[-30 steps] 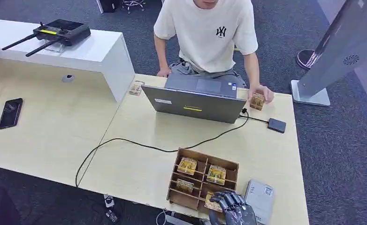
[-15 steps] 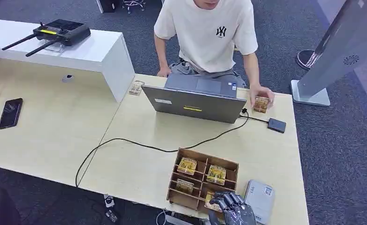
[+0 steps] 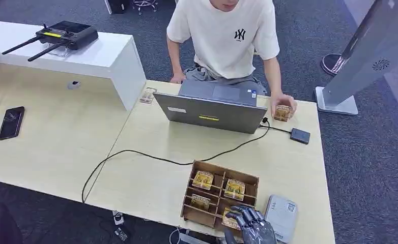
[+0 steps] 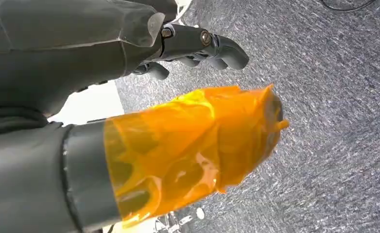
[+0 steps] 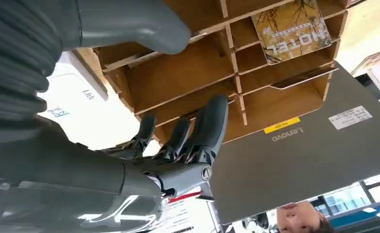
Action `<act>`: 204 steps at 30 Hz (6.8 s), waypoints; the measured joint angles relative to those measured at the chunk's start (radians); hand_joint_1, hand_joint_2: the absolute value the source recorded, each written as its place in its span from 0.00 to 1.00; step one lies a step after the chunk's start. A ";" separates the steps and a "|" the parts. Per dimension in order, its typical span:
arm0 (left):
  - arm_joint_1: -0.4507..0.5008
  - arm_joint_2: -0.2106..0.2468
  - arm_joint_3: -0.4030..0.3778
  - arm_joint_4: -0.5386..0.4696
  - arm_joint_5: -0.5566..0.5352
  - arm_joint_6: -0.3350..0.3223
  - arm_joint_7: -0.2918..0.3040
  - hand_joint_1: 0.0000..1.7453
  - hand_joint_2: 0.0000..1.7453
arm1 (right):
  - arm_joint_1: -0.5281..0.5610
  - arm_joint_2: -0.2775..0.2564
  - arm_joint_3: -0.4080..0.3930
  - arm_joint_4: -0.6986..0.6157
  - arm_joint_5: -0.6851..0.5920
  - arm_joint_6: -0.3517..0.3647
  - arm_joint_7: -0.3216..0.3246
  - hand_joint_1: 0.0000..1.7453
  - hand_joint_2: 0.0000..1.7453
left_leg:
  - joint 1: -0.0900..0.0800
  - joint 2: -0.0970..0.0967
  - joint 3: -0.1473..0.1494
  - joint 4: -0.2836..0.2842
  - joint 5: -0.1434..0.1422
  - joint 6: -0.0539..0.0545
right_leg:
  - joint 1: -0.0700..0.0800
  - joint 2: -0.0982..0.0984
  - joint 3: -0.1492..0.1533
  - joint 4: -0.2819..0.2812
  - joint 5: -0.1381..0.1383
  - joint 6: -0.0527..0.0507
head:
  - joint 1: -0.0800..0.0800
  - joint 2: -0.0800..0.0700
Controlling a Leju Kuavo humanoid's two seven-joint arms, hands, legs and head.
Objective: Pass the card to the sensor for recognition and then transmit it.
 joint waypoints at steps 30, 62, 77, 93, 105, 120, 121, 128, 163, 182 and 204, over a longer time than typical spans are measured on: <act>0.000 0.000 0.000 0.000 -0.003 0.000 0.000 0.00 0.00 | -0.012 -0.005 0.019 0.041 0.006 0.000 0.053 0.44 1.00 | 0.000 0.000 0.000 0.000 0.000 0.000 | 0.000 0.000 0.000 0.000 0.000 0.000 | 0.000 0.000; 0.001 0.002 0.001 0.000 -0.017 -0.005 0.000 0.00 0.00 | 0.031 0.049 -0.077 0.092 0.128 -0.001 0.043 0.80 1.00 | 0.000 0.000 0.000 0.000 0.000 0.000 | 0.000 0.000 0.000 0.000 0.000 0.000 | 0.000 0.000; 0.001 0.003 0.001 0.000 -0.015 -0.006 0.000 0.00 0.00 | 0.061 0.086 -0.150 0.092 0.138 -0.002 0.002 0.99 1.00 | 0.000 0.000 0.000 0.000 0.000 0.000 | 0.000 0.000 0.000 0.000 0.000 0.000 | 0.000 0.000; 0.004 0.004 0.003 0.000 -0.010 -0.004 -0.005 0.00 0.00 | 0.104 0.118 -0.213 0.025 0.148 -0.002 -0.017 1.00 1.00 | 0.000 0.000 0.001 0.000 0.000 0.000 | 0.000 0.000 0.000 0.000 0.000 0.000 | 0.000 0.000; 0.007 0.005 0.018 0.000 -0.004 0.000 -0.011 0.00 0.00 | 0.164 0.167 -0.314 -0.111 0.053 -0.002 -0.130 1.00 1.00 | 0.000 0.000 0.000 0.000 0.000 0.000 | 0.000 0.000 0.000 0.000 0.000 0.000 | 0.000 0.000; 0.015 0.010 0.028 0.000 0.006 0.013 -0.024 0.00 0.00 | 0.199 0.174 -0.345 -0.244 -0.274 -0.001 -0.167 1.00 1.00 | 0.000 0.000 0.000 0.000 0.000 0.000 | 0.000 0.000 0.000 0.000 0.000 0.000 | 0.000 0.000; 0.015 0.010 0.028 0.000 0.006 0.014 -0.024 0.00 0.00 | 0.200 0.174 -0.345 -0.250 -0.283 -0.001 -0.172 1.00 1.00 | 0.000 0.000 0.000 0.000 0.000 0.000 | 0.000 0.000 0.000 0.000 0.000 0.000 | 0.000 0.000; 0.015 0.010 0.031 0.000 0.006 0.015 -0.024 0.00 0.00 | 0.203 0.173 -0.346 -0.274 -0.298 -0.001 -0.185 1.00 1.00 | 0.000 0.000 0.000 0.000 0.000 0.000 | 0.000 0.000 0.000 0.000 0.000 0.000 | 0.000 0.000; 0.014 0.011 0.031 0.000 -0.031 -0.001 -0.032 0.00 0.00 | 0.163 0.173 -0.394 -0.352 -0.314 0.000 -0.301 1.00 1.00 | 0.000 0.000 0.001 0.000 0.000 0.000 | 0.000 0.000 0.001 0.000 0.000 0.000 | 0.000 0.000; -0.032 0.019 -0.033 -0.001 -0.117 -0.056 -0.019 0.00 0.00 | -0.181 0.242 -0.385 -0.263 -0.224 0.153 -0.238 1.00 1.00 | 0.000 0.000 0.001 0.000 0.003 -0.002 | 0.000 0.000 0.000 0.002 0.003 -0.003 | 0.000 0.000; -0.122 0.010 -0.153 -0.045 -0.202 -0.143 0.022 0.00 0.00 | -0.642 0.338 -0.394 0.231 0.120 0.206 -0.017 1.00 1.00 | 0.001 0.000 0.001 0.000 0.007 -0.003 | 0.000 0.000 0.000 0.002 0.006 -0.004 | 0.000 0.000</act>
